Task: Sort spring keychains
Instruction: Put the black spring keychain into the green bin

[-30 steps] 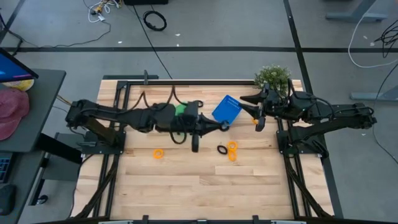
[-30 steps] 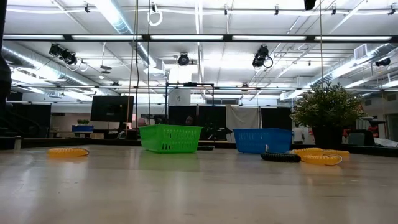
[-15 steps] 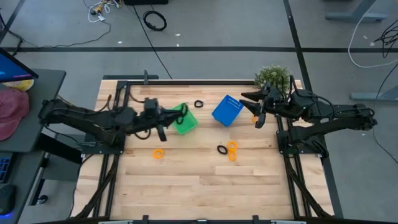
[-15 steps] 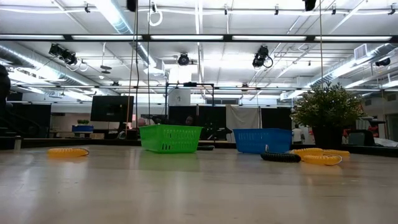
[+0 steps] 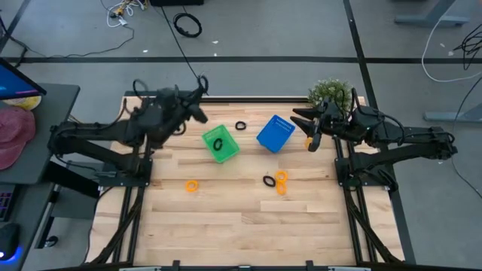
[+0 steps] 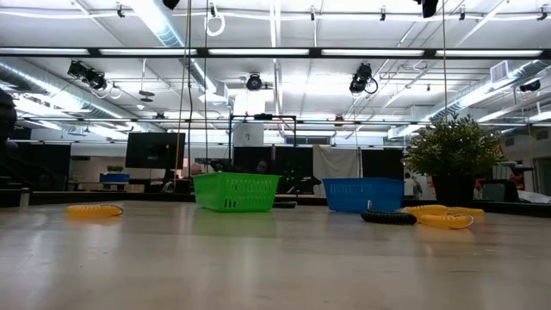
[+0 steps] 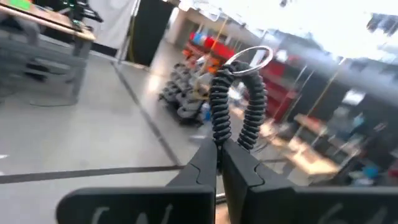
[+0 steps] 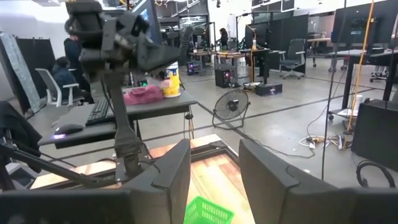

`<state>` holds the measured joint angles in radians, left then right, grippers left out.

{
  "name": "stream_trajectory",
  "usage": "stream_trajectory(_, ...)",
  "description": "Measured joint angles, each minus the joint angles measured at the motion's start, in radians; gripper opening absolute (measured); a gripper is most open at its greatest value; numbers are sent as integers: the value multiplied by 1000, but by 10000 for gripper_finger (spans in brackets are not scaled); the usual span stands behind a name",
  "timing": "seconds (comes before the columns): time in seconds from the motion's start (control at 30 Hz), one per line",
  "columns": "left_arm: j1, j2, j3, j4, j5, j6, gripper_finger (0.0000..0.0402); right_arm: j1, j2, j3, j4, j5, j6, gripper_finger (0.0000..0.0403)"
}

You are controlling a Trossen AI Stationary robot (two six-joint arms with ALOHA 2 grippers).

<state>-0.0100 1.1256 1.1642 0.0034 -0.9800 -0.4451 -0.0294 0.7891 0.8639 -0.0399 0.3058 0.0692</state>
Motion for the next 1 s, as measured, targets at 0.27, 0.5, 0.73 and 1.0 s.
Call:
stream_trajectory(0.27, 217, 256, 452, -830, 347, -262, 7, -9, 0, 0, 2, 0, 0, 141)
stream_trajectory(0.5, 327, 436, 606, -1137, 682, -271, 7, -9, 0, 0, 0, 0, 1, 141)
stream_trajectory(0.73, 314, 530, 441, -1139, 774, -255, 7, -9, 0, 0, -6, 0, 40, 141)
stream_trajectory(1.0, 257, 533, 191, -883, 858, -355, 7, -9, 0, 0, -6, 0, 51, 141)
